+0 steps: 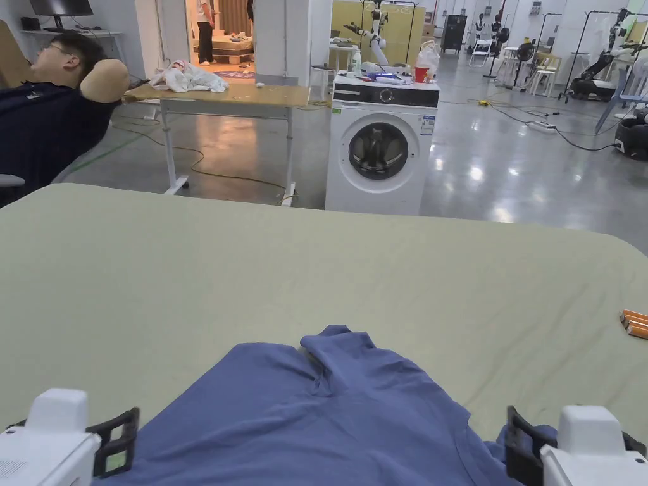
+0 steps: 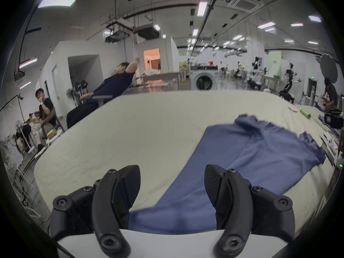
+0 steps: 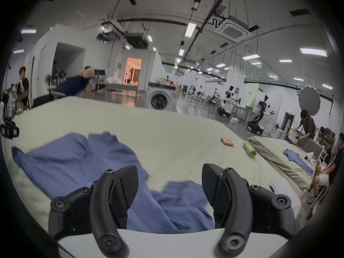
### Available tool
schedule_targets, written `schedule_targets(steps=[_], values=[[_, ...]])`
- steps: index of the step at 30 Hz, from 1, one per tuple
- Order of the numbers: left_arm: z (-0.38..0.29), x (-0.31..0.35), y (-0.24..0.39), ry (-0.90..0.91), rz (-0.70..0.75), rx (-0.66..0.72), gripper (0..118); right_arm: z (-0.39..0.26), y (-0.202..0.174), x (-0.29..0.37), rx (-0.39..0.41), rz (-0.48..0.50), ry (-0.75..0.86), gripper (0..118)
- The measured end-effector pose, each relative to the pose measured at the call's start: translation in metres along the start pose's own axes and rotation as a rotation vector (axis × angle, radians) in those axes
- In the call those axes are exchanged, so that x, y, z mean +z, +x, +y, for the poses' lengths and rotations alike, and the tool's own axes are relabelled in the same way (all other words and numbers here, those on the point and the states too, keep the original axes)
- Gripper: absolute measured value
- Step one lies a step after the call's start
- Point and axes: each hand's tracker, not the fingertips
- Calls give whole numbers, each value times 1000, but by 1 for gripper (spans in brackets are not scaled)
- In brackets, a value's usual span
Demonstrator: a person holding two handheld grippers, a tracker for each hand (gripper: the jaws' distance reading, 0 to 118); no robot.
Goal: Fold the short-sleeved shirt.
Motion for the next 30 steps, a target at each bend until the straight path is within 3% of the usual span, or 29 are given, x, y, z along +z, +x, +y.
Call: schedule_targets(steps=[3,6,8,9,10,11,20,23,30], values=[[23,2,32,112,-35,-1,72,19,-26,-3,-42,30,94,76],[45,5,56,203,-52,-5,63,36,-47,-4,-60,38,163,73],[55,9,73,243,-58,-1,38,45,-58,-3,-94,40,196,56],[60,9,78,261,-56,2,25,49,-62,-3,-107,45,210,41],[63,11,84,273,-55,5,9,53,-65,-3,-116,49,220,16],[66,12,89,280,-54,8,0,55,-68,-2,-123,47,229,6],[68,10,81,269,-52,26,0,64,-76,-3,-139,42,243,1],[61,8,53,175,-37,16,0,59,-77,-7,-120,51,227,1],[22,6,-51,-89,26,139,0,41,-80,-19,-90,84,160,1]])
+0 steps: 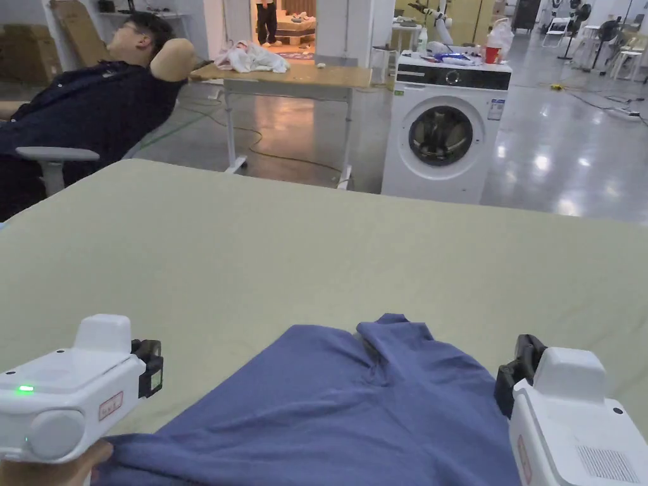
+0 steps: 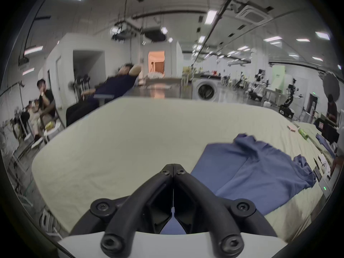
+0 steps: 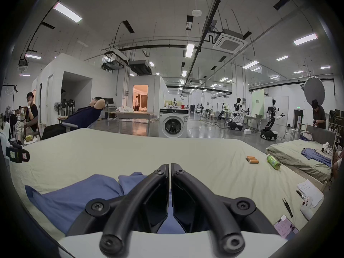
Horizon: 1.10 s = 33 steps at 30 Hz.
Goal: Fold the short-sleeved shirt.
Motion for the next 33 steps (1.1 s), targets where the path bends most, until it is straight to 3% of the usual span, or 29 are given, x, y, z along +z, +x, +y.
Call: schedule_targets(steps=[5,6,10,12,18,24,26,28,29,31,33], values=[[-27,-16,-50,-195,35,116,3,-13,-5,-9,13,24,-50,1],[-33,-22,-56,-226,34,136,11,-16,-7,-10,17,30,-60,1],[-54,-35,-67,-342,32,199,65,-22,-10,-13,30,45,-94,1],[-62,-36,-69,-359,47,218,68,-26,-9,-14,36,46,-105,1],[-82,-46,-65,-400,80,213,68,-31,-7,-19,59,43,-137,1],[-87,-55,-47,-392,155,121,56,-35,-6,-32,70,45,-168,1],[-86,-55,-39,-377,155,57,41,-37,-5,-42,76,50,-184,1],[-88,-58,-33,-367,121,47,10,-41,-2,-59,82,63,-222,1],[-89,-60,-31,-369,99,53,2,-42,0,-70,80,77,-253,1],[-90,-61,-27,-375,122,-1,0,-44,5,-100,87,94,-330,6],[-88,-56,-28,-368,117,8,0,-46,9,-132,110,124,-409,27]])
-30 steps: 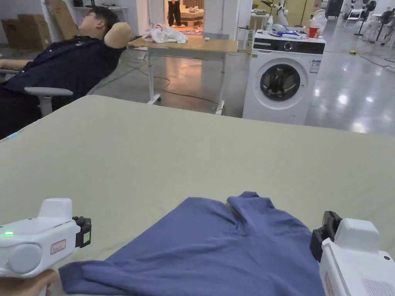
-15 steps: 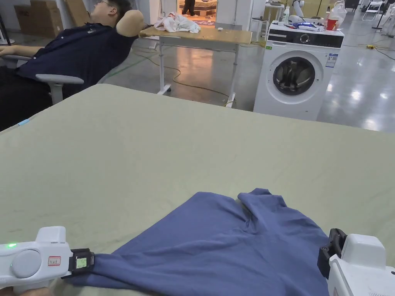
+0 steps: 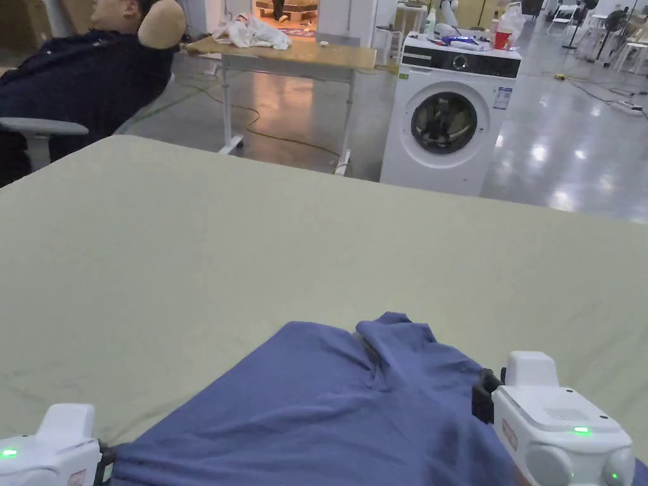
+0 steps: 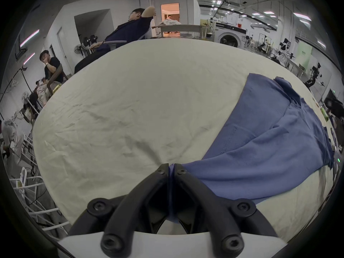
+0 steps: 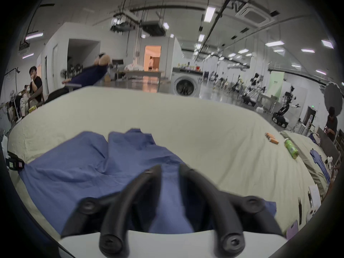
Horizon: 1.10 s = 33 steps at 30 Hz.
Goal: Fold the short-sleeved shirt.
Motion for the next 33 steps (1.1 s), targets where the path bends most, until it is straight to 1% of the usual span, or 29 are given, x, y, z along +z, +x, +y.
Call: schedule_targets(steps=[1,2,3,5,7,12,15,17,19,20,21,23,24,25,26,28,30,31,33], values=[[-1,2,-2,4,-6,10,0,6,5,-18,21,16,-44,54],[-1,3,-3,5,-12,13,0,11,10,-33,46,27,-88,70],[-2,4,-3,9,-14,14,0,17,14,-50,55,33,-111,77],[-2,4,-7,12,-18,17,0,29,19,-78,107,36,-142,78],[-5,6,-8,16,-19,26,0,39,22,-100,139,56,-163,78],[-8,9,-8,14,-17,42,0,51,27,-147,98,178,-270,80],[-8,11,-7,14,-15,48,0,45,24,-168,94,181,-358,81],[-6,12,-8,16,-13,45,0,38,21,-177,97,191,-384,79],[-6,13,-7,15,-9,44,0,34,17,-175,88,170,-357,78],[-5,14,-6,14,-7,42,0,34,16,-174,87,172,-357,76],[-6,15,-5,15,-5,39,0,34,16,-173,84,178,-354,71],[-5,15,-3,14,-1,26,0,35,13,-167,83,181,-344,54],[-5,15,-3,16,1,20,0,35,12,-165,86,182,-335,41],[-5,15,-2,20,0,21,0,35,11,-163,98,180,-324,4],[-4,15,-2,23,-1,26,0,34,9,-161,103,198,-322,4],[-2,17,-1,43,-6,36,0,33,8,-156,119,181,-321,4],[3,21,0,62,-9,35,0,35,10,-144,115,153,-252,4],[6,24,0,76,-9,31,0,38,13,-137,106,141,-227,4],[14,32,0,124,-10,27,0,48,21,-121,60,139,-186,4]])
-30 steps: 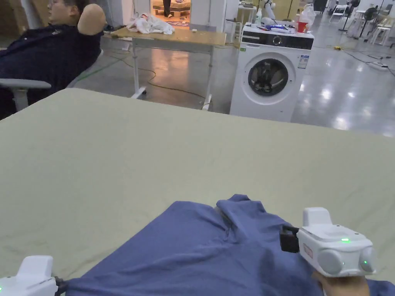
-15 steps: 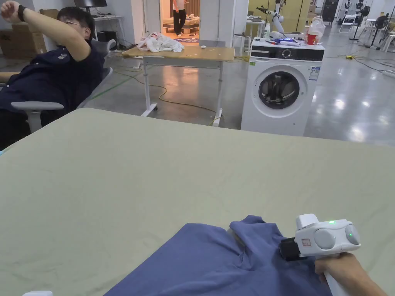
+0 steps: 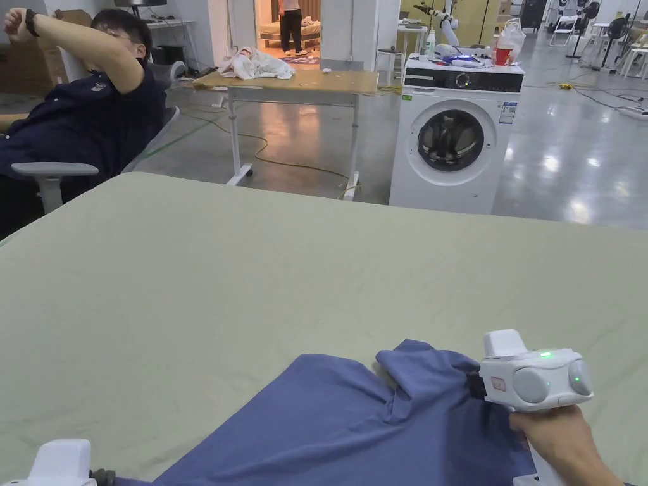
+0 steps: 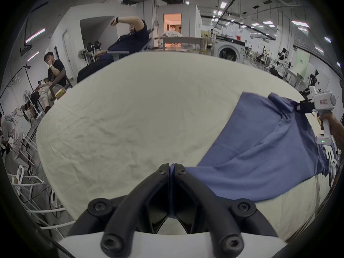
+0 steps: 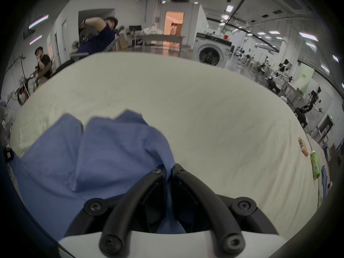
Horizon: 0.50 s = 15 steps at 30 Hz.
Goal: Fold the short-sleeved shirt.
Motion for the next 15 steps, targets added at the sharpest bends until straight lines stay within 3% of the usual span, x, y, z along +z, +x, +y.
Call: schedule_targets(steps=[8,15], values=[[73,30,6,207,-80,0,0,33,33,108,-67,-111,220,4],[189,69,45,390,-153,-62,0,70,82,217,-91,-238,412,4]])
